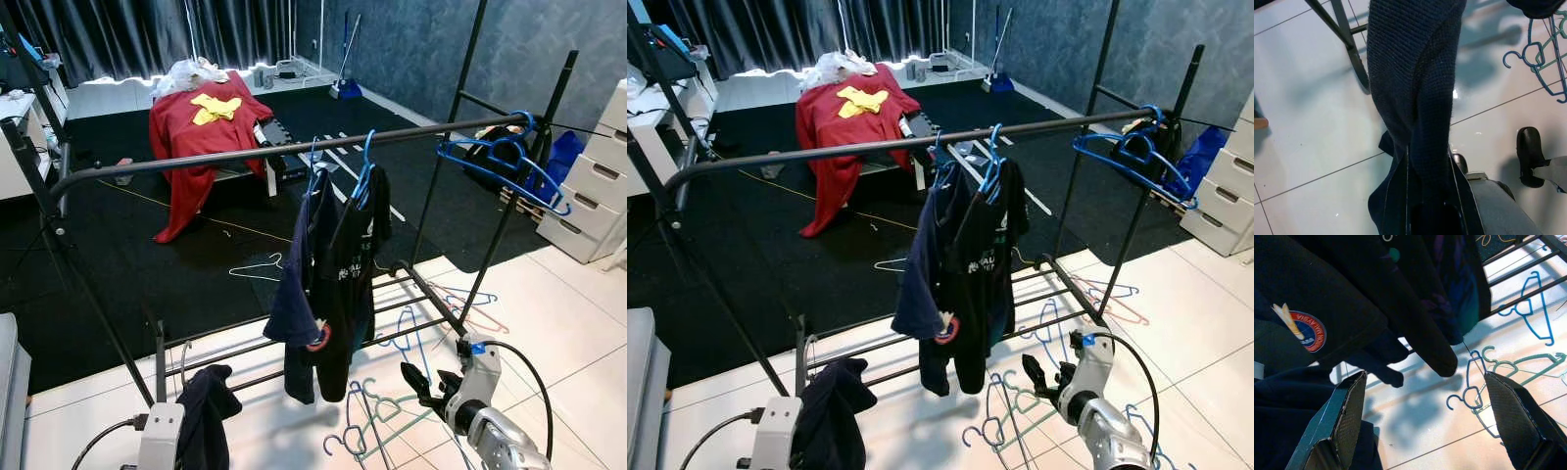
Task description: Hang hanger
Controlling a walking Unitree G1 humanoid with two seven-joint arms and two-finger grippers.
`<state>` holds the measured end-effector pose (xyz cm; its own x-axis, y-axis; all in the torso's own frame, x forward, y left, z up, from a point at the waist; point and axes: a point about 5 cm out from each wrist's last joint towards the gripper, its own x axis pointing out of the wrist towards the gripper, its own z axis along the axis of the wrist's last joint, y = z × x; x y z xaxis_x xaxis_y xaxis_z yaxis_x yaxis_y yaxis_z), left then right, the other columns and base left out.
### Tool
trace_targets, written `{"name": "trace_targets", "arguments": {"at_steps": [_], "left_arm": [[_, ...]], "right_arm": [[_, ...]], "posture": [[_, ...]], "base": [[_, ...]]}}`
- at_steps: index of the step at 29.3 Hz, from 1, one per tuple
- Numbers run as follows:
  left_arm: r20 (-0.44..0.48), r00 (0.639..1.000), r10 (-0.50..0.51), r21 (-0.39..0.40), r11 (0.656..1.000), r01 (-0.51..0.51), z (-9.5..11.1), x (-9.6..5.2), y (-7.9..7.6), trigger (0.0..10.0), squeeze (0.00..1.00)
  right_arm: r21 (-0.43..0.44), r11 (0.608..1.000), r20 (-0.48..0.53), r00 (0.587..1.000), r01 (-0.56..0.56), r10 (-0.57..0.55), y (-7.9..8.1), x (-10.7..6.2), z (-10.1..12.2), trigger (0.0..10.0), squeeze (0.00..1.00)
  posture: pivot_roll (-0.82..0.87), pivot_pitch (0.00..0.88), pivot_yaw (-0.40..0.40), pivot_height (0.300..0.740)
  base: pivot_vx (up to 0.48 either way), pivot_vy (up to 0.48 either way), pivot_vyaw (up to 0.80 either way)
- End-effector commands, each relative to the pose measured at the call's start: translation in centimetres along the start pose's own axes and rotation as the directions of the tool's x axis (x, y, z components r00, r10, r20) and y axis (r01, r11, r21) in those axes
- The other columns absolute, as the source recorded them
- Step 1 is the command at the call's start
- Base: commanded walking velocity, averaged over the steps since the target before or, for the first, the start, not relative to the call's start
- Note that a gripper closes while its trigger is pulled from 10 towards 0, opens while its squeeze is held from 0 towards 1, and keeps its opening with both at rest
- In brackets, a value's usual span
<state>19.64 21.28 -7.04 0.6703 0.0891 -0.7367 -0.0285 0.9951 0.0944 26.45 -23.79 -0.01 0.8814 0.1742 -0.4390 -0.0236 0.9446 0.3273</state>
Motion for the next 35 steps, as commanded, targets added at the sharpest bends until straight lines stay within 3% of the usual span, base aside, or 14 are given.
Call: {"name": "trace_targets", "arguments": {"at_steps": [1, 10, 14, 15, 17, 21, 23, 25, 26, 27, 28, 30, 33, 35], "left_arm": [[0.014, 1.000, 0.017, 0.009, 1.000, -0.017, 0.4, 0.0, 0.7, 10.0, 0.00], [-0.026, 1.000, -0.003, -0.024, 1.000, 0.003, -1.4, -0.3, -1.3, 10.0, 0.00], [-0.061, 0.998, -0.018, -0.048, 0.999, 0.015, -2.5, -0.5, -3.0, 10.0, 0.00], [-0.080, 0.996, -0.029, -0.072, 0.997, 0.023, -2.9, -0.6, -4.4, 10.0, 0.00], [-0.084, 0.996, -0.038, -0.103, 0.994, 0.030, -2.8, -0.7, -5.5, 10.0, 0.00], [-0.080, 0.996, -0.046, -0.128, 0.991, 0.036, -2.7, -0.6, -6.0, 10.0, 0.00], [-0.068, 0.996, -0.065, -0.221, 0.974, 0.048, -2.1, -0.5, -7.3, 10.0, 0.00], [-0.068, 0.996, -0.065, -0.221, 0.974, 0.048, -2.1, -0.5, -7.3, 10.0, 0.00], [-0.060, 0.995, -0.073, -0.277, 0.959, 0.054, -1.7, -0.5, -7.9, 10.0, 0.00], [-0.060, 0.995, -0.073, -0.277, 0.959, 0.054, -1.7, -0.5, -7.9, 10.0, 0.00], [-0.049, 0.996, -0.081, -0.345, 0.937, 0.059, -1.4, -0.5, -8.5, 10.0, 0.00], [-0.036, 0.996, -0.087, -0.401, 0.914, 0.065, -1.0, -0.5, -9.0, 10.0, 0.00], [-0.036, 0.996, -0.087, -0.401, 0.914, 0.065, -1.0, -0.5, -9.0, 10.0, 0.00], [-0.005, 0.993, -0.122, -0.442, 0.891, 0.107, -0.6, -0.6, -10.2, 10.0, 0.00]], "right_arm": [[0.009, 1.000, 0.008, 1.000, -0.004, 0.004, 0.1, 0.0, -0.2, 10.0, 0.00], [0.041, 0.999, 0.017, 1.000, -0.003, 0.002, 0.1, -0.6, -1.0, 10.0, 0.00], [0.041, 0.999, 0.000, 1.000, -0.009, 0.009, 0.2, -1.1, -2.1, 10.0, 0.00], [0.019, 1.000, -0.021, 1.000, -0.012, 0.013, 0.2, -1.2, -2.4, 10.0, 0.00], [0.006, 1.000, -0.032, 0.999, -0.010, 0.010, 0.0, -1.2, -2.3, 10.0, 0.00], [0.002, 1.000, -0.031, 0.999, -0.009, 0.009, 0.0, -1.2, -2.2, 10.0, 0.00], [0.010, 1.000, -0.004, 1.000, 0.001, -0.001, -0.6, -1.2, -1.4, 10.0, 0.00], [0.010, 1.000, -0.004, 1.000, 0.001, -0.001, -0.6, -1.2, -1.4, 10.0, 0.00], [0.017, 1.000, 0.009, 1.000, 0.021, -0.021, -1.1, -1.2, -0.8, 10.0, 0.00], [0.017, 1.000, 0.009, 1.000, 0.021, -0.021, -1.1, -1.2, -0.8, 10.0, 0.00], [0.016, 0.999, 0.018, 0.999, 0.035, -0.036, -1.5, -1.2, -0.2, 10.0, 0.00], [0.017, 0.999, 0.025, 0.999, 0.047, -0.047, -2.0, -1.2, 0.4, 10.0, 0.00], [0.017, 0.999, 0.025, 0.999, 0.047, -0.047, -2.0, -1.2, 0.4, 10.0, 0.00], [0.021, 0.998, 0.013, 0.998, 0.053, -0.054, -2.9, -1.5, 1.0, 10.0, 0.00]], "posture": [[-0.08, 0.000, 0.022, 0.736], [-0.08, 0.000, 0.034, 0.736], [-0.12, 0.000, 0.041, 0.736], [-0.15, 0.000, 0.039, 0.736], [-0.16, 0.000, 0.037, 0.736], [-0.16, 0.000, 0.038, 0.736], [-0.17, 0.000, 0.047, 0.736], [-0.17, 0.000, 0.047, 0.736], [-0.16, 0.000, 0.041, 0.736], [-0.16, 0.000, 0.041, 0.736], [-0.17, 0.000, 0.035, 0.736], [-0.16, 0.000, 0.019, 0.736], [-0.16, 0.000, 0.019, 0.736], [-0.12, 0.000, -0.026, 0.736]], "base": [[0.000, 0.000, 0.00], [0.000, 0.000, 0.00], [0.000, 0.000, 0.00], [0.000, 0.000, 0.00], [0.000, 0.000, 0.00], [0.000, 0.000, 0.00], [0.000, 0.000, 0.00], [0.000, 0.000, 0.00], [0.000, 0.000, 0.00], [0.000, 0.000, 0.00], [0.000, 0.000, 0.00], [0.000, 0.000, 0.00], [0.000, 0.000, 0.00], [0.000, 0.000, 0.00]]}}
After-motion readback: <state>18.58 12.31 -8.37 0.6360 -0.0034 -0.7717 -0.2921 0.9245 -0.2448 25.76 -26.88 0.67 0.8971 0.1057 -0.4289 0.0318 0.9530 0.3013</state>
